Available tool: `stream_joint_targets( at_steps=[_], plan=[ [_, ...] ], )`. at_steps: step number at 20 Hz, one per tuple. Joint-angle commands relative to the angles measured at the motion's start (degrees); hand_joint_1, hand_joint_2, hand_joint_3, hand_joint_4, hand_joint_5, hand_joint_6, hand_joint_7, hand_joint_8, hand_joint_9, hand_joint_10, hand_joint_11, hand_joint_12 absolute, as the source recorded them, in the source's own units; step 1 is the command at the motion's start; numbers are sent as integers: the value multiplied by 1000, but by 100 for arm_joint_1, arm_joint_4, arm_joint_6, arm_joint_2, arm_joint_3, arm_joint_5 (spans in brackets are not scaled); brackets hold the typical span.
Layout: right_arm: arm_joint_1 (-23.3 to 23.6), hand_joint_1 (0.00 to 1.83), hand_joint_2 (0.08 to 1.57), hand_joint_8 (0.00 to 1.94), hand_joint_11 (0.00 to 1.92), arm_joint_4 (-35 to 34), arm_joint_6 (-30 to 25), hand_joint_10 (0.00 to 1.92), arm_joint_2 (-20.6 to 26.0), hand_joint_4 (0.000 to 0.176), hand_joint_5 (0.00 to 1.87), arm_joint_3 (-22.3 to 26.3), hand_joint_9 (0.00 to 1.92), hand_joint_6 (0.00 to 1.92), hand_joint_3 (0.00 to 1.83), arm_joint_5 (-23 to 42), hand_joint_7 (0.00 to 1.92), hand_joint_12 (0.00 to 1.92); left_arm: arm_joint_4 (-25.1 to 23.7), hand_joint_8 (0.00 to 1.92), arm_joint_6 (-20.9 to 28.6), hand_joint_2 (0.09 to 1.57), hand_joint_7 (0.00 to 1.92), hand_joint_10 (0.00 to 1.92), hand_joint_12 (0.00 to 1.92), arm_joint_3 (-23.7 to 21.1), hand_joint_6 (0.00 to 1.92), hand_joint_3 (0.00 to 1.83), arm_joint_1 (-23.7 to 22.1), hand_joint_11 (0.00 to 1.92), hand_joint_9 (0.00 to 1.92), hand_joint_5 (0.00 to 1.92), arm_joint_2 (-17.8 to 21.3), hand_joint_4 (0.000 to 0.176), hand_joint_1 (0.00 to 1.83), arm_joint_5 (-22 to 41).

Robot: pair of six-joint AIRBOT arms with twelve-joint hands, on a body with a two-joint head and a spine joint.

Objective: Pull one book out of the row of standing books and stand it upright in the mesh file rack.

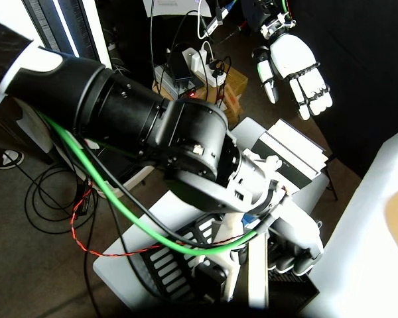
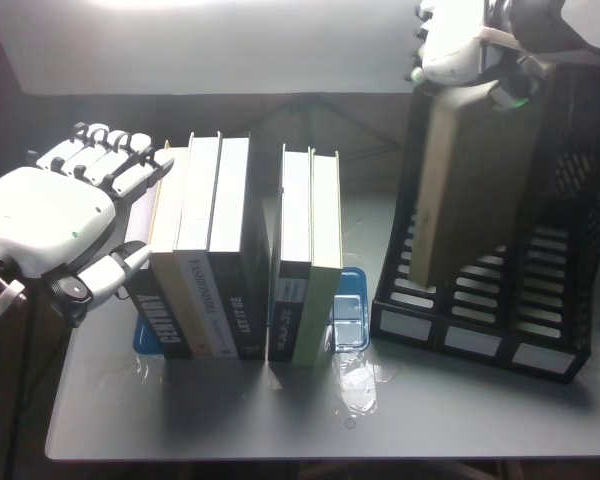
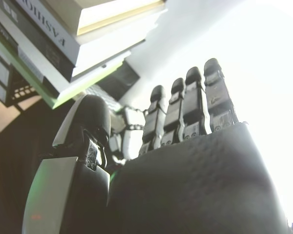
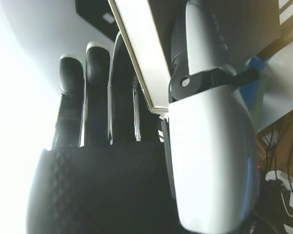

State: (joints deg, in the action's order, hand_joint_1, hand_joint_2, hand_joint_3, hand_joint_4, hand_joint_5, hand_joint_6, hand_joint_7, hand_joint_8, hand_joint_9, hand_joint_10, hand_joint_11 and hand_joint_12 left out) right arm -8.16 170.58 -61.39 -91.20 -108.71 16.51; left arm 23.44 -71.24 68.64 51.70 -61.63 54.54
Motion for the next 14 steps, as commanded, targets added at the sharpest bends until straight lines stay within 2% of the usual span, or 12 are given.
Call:
stream_joint_targets(
  at_steps=[1, 2, 3, 4, 5, 6, 11, 14],
  plan=[
    [17, 977, 1156, 43, 0, 199, 54, 412, 43, 0, 300, -63, 202, 142, 0, -539, 315, 1234, -82, 0, 25, 1531, 0, 0, 0, 43, 1, 3, -53, 0, 0, 66, 7, 22, 421, 669],
    [17, 956, 1181, 8, 0, 199, 50, 321, 44, 0, 217, -71, 95, 55, 4, -549, 187, 959, -91, 0, 30, 1531, 0, 0, 0, 48, 2, 2, -54, 0, 0, 71, 2, 21, 439, 673],
    [17, 945, 1144, 1, 0, 199, 40, 127, 44, 0, 73, -98, 18, 14, 0, -556, 44, 413, -98, 0, 41, 1528, 0, 0, 0, 50, 1, 0, -57, 0, 0, 69, 0, 20, 443, 675],
    [17, 963, 1110, 5, 0, 199, 27, 100, 45, 0, 31, -99, 36, 3, 0, -564, 28, 307, -99, 0, 44, 1526, 0, 0, 0, 51, 1, 0, -58, 0, 0, 68, 0, 24, 443, 680],
    [18, 982, 1095, 0, 0, 199, 22, 19, 47, 0, 5, -99, 6, 0, 0, -588, 5, 61, -99, 0, 51, 1527, 0, 0, 0, 51, 0, 0, -58, 0, 0, 61, 0, 31, 430, 689],
    [18, 962, 1082, 0, 0, 199, 10, 3, 61, 0, 0, -86, 0, 0, 0, -594, 0, 11, -99, 0, 59, 1529, 0, 0, 0, 53, 0, 1, -58, 0, 0, 51, -1, 38, 406, 689],
    [114, 986, 1038, 0, 0, 199, -215, 0, 456, 0, 0, 411, 0, 0, 0, -736, 0, 0, -102, 0, 96, 1529, 0, 0, 0, 52, 2, 1, -58, 0, 0, 53, -6, 37, 399, 664],
    [264, 963, 921, 0, 0, 199, -370, 0, 794, 0, 0, 886, 0, 0, 0, -806, 0, 0, -100, 0, 111, 1534, 0, 0, 0, 45, 3, 3, -59, 0, 0, 56, -13, 17, 404, 641]
  ],
)
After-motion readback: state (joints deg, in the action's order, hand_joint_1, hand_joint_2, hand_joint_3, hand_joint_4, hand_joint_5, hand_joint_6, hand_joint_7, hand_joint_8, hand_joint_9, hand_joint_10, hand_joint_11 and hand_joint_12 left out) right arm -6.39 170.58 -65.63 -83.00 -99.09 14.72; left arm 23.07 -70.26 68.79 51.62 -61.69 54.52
